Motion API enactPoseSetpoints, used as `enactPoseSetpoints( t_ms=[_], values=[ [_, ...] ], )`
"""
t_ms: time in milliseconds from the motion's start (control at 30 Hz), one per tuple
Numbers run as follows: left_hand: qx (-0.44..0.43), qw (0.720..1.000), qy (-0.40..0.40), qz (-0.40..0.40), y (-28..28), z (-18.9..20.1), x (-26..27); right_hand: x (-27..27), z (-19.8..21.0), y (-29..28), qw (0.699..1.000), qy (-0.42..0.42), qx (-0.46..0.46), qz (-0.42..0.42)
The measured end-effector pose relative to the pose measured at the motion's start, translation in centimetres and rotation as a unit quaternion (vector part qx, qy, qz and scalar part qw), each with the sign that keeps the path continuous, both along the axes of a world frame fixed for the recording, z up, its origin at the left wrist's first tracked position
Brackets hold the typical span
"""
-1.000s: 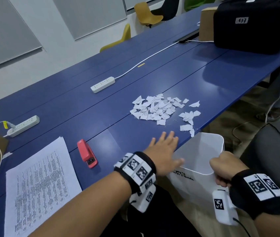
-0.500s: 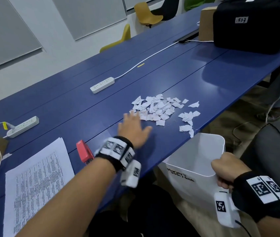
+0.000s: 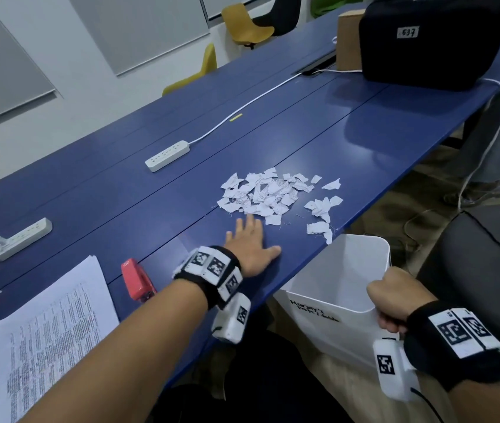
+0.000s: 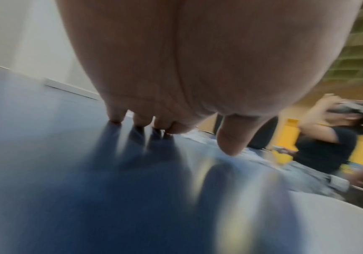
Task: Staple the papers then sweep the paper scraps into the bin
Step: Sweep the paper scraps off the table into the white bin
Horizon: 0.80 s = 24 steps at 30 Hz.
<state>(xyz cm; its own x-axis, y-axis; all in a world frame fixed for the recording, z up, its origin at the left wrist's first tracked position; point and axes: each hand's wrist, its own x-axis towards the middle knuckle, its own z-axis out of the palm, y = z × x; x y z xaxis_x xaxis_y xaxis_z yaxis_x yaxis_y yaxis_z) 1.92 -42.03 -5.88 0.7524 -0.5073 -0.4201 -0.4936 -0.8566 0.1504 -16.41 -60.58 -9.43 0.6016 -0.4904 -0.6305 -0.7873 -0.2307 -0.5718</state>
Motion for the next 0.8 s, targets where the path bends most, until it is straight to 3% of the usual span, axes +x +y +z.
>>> enactPoseSetpoints(
  t_ms=[200, 333, 400, 467, 567, 633, 700, 800],
  values=[
    [0.008, 0.980, 0.035, -0.193, -3.9, 0.7, -8.9, 0.1, -0.2, -0.5, 1.000, -0.004, 0.006, -0.002],
    [0.003, 0.963, 0.099, -0.252, -4.7, 1.9, -11.5, 0.2, -0.2, -0.9, 1.000, -0.007, 0.012, 0.001],
    [-0.041, 0.961, 0.105, -0.255, -4.8, 2.5, -11.5, 0.2, -0.2, -1.2, 1.000, -0.008, 0.010, 0.000],
    [-0.125, 0.964, 0.063, -0.227, -5.0, 3.0, -10.0, 0.2, -0.2, -1.3, 1.000, -0.004, 0.005, -0.004],
    [-0.227, 0.967, -0.037, -0.109, -5.3, 3.5, -4.7, 0.2, -0.1, -1.5, 1.000, 0.007, -0.009, -0.005],
    [-0.171, 0.980, -0.101, -0.004, -4.8, 3.4, 0.0, 0.2, 0.1, -1.6, 1.000, 0.006, -0.013, -0.008],
    [-0.084, 0.988, -0.110, 0.066, -3.6, 3.1, 3.7, 0.3, 0.2, -1.7, 1.000, 0.010, -0.015, -0.010],
    [-0.030, 0.998, -0.038, 0.046, -2.3, 2.2, 5.0, 0.3, 0.2, -1.9, 0.999, 0.009, -0.026, -0.018]
  ],
)
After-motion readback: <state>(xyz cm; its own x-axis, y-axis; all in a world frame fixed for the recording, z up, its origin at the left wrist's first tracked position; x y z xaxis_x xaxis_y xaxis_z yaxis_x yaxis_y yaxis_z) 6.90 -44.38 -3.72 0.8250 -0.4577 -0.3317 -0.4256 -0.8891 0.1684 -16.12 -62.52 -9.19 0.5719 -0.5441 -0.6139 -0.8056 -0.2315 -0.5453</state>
